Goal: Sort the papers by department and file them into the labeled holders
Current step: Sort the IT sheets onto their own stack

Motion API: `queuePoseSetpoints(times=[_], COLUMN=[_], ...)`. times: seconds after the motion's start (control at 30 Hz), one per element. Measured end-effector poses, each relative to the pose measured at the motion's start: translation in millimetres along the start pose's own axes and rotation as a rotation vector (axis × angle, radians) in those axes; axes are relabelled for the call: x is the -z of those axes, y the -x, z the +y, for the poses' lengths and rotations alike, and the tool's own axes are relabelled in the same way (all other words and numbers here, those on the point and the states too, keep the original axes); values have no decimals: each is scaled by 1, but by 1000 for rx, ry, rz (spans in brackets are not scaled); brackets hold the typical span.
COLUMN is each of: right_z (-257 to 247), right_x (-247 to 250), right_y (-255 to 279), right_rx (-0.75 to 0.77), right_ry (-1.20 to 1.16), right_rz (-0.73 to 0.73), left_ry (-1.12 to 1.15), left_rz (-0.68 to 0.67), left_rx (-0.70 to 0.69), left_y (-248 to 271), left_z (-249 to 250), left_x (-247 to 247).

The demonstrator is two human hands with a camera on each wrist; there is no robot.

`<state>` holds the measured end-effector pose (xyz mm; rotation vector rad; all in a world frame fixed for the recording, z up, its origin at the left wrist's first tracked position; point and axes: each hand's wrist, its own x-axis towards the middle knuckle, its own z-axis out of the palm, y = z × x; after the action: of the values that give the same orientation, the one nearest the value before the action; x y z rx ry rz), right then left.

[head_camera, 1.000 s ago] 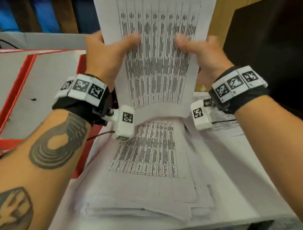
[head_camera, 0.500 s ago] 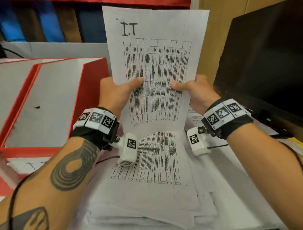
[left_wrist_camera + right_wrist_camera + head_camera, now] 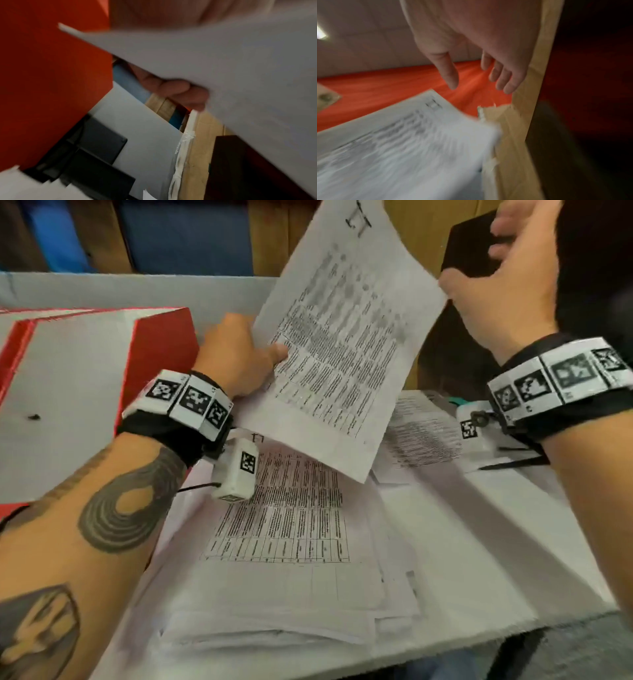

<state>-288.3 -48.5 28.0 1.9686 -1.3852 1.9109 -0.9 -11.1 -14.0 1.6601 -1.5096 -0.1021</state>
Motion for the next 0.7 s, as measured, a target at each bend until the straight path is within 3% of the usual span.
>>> queuePoseSetpoints(times=[0.07, 0.17, 0.3, 0.43, 0.53, 0.7], right_z=[4, 18, 36, 41, 58, 95], right_x=[20, 29, 31, 25, 21, 13], right_y=[3, 28, 65, 69, 68, 73], right_rx=[122, 160, 345, 147, 57, -51], right_ry=[145, 364, 578, 530, 707, 831], right_rz=[-184, -574, -798, -902, -970, -1129], left_ry=[-163, -348, -478, -402, -418, -295], left_rz=[-186, -424, -627, -771, -818, -938], left_rx=[-95, -201, -314, -331, -310, -100], left_y=[1, 10, 25, 33, 38, 29], left_z=[20, 47, 75, 92, 99, 61], left_x=[-11, -39, -79, -116, -122, -115])
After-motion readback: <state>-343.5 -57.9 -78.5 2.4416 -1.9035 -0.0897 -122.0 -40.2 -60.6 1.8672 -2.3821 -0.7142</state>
